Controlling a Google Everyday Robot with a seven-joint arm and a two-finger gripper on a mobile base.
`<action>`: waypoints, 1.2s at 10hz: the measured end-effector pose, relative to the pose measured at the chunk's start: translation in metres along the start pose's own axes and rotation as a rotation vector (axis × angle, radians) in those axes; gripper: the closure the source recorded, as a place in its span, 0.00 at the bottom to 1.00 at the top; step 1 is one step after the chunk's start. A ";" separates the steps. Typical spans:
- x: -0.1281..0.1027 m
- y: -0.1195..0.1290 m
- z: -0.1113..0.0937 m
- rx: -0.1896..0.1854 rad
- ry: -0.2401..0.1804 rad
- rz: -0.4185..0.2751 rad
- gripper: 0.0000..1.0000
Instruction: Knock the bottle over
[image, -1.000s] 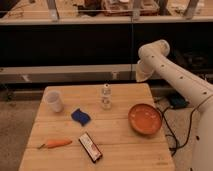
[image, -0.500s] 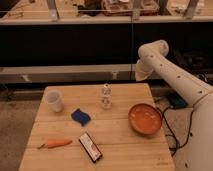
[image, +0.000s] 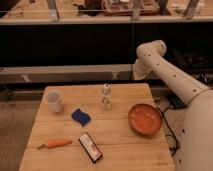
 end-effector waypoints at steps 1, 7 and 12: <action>0.001 -0.003 0.005 0.001 -0.001 -0.001 0.93; -0.006 -0.020 0.022 0.004 -0.020 -0.015 0.93; -0.011 -0.032 0.036 0.007 -0.040 -0.020 0.93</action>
